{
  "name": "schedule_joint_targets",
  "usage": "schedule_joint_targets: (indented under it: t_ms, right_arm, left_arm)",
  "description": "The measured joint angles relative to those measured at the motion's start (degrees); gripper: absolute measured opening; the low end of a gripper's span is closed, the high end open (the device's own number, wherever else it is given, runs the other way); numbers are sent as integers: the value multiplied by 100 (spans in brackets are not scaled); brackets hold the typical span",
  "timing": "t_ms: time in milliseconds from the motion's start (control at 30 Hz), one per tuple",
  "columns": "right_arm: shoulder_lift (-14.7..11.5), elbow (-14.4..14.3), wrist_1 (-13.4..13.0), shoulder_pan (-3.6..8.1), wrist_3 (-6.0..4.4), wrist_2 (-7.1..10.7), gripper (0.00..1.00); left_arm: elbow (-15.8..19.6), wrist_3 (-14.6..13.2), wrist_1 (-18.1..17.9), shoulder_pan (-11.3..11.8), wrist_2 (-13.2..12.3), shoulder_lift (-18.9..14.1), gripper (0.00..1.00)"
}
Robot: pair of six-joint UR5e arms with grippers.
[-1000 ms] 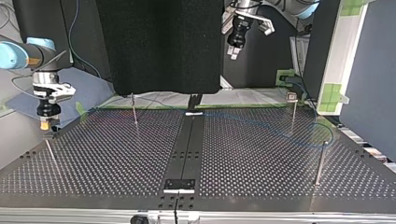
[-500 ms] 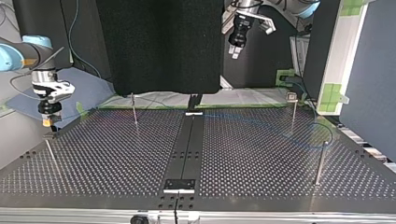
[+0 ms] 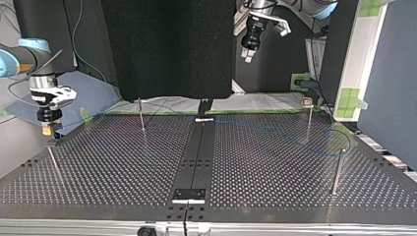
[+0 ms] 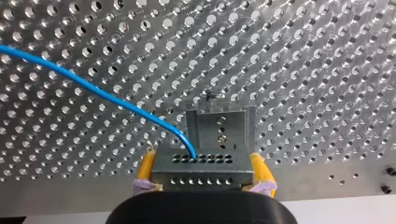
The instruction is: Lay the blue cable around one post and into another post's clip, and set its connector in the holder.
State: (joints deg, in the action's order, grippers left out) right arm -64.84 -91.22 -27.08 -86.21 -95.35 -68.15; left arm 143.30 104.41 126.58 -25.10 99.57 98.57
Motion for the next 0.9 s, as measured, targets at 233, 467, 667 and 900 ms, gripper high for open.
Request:
schedule_joint_targets:
  t_ms: [233, 467, 667, 900]
  right_arm:
    - [0, 42, -11, 14, 90, 122, 2]
    - [6, 64, -113, 34, 92, 186, 2]
    - [13, 122, -119, 78, 86, 222, 2]
    - [22, 166, -97, 130, 92, 230, 2]
  left_arm:
    - [-7, 0, 0, 17, -11, 1, 99]
    - [-14, 0, 0, 27, -13, 0, 99]
    - [-47, 0, 11, 48, -17, 0, 99]
    - [-81, 0, 75, 54, -15, 1, 99]
